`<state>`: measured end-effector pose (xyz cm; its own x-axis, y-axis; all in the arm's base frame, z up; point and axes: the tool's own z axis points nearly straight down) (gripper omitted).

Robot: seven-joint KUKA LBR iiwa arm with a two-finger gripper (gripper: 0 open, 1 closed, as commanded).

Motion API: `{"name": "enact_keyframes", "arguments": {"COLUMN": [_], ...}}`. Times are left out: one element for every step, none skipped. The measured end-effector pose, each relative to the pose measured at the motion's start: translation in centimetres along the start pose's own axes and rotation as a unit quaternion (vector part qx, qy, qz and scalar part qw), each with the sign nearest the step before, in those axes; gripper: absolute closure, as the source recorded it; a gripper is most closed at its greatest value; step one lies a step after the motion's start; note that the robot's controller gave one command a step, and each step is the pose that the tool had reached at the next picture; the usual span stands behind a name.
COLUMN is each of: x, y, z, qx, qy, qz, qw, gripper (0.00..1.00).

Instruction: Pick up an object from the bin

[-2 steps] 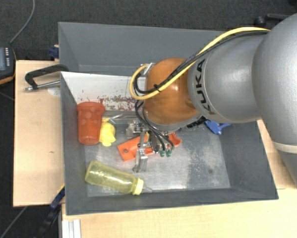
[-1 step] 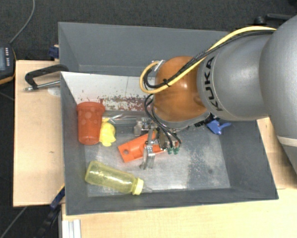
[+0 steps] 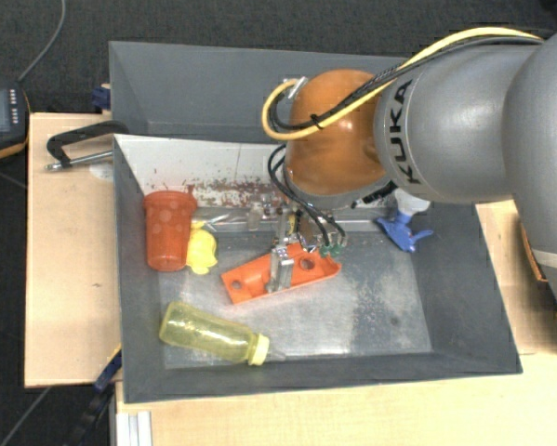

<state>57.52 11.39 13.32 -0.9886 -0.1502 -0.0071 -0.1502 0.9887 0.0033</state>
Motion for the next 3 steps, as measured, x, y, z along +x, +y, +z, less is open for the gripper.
{"name": "enact_keyframes", "arguments": {"x": [0.6, 0.2, 0.4], "y": [0.0, 0.0, 0.0], "z": [5.3, 8.1, 8.0], "qx": [0.000, 0.000, 0.000], "qy": [0.0017, -0.0062, -0.0055], "qz": [0.051, 0.019, 0.011], "qw": [0.9987, 0.9998, 0.9999], "gripper": [0.00, 1.00, 1.00]}}
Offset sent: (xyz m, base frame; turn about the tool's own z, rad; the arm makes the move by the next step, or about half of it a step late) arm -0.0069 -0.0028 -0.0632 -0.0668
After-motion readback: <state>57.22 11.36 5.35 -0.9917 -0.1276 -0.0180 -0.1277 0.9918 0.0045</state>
